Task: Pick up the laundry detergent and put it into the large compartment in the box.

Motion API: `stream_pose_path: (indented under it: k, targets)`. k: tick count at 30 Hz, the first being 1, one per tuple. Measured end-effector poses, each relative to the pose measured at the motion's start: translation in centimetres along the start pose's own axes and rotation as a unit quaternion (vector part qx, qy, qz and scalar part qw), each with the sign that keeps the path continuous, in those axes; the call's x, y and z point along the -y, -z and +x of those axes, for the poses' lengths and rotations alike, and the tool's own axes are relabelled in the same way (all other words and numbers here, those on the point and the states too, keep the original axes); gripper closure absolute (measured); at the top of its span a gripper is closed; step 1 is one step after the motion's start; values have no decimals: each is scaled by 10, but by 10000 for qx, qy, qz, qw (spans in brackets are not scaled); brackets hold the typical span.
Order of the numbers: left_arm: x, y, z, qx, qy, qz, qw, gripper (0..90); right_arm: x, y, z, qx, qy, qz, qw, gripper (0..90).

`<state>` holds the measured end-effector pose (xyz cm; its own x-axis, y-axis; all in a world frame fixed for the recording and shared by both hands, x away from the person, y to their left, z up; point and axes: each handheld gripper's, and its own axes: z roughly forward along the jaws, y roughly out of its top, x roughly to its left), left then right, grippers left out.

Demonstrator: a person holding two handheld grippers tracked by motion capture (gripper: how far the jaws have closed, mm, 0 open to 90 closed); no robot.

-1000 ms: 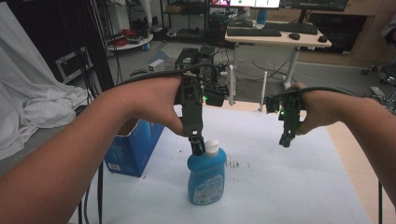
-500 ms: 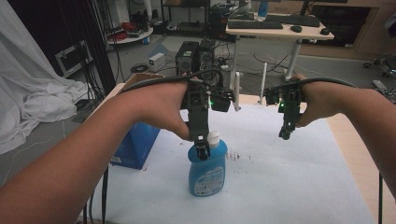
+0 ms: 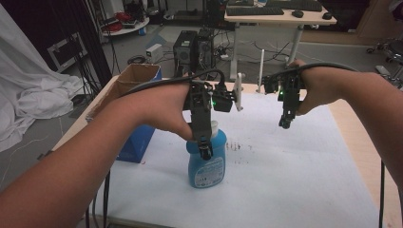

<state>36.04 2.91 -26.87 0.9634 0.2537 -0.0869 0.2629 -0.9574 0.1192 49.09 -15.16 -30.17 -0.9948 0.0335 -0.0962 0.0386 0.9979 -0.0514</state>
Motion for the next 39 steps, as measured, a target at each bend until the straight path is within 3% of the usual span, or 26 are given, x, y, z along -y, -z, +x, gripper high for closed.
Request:
stream_pose_path:
  k: [12, 23, 39]
  targets:
    - [-3, -16, 3, -57, 254, 0, 9997, 64, -2, -4, -2, -22, -11, 18, 10000, 34]
    - [-5, -28, 5, -105, 319, 72, 9994, 67, 0, -5, -3, -31, -23, 31, 10000, 34]
    - [-7, -29, 4, -201, 320, 52, 9993, 135, 0, -7, -4, -27, -50, 28, 10000, 34]
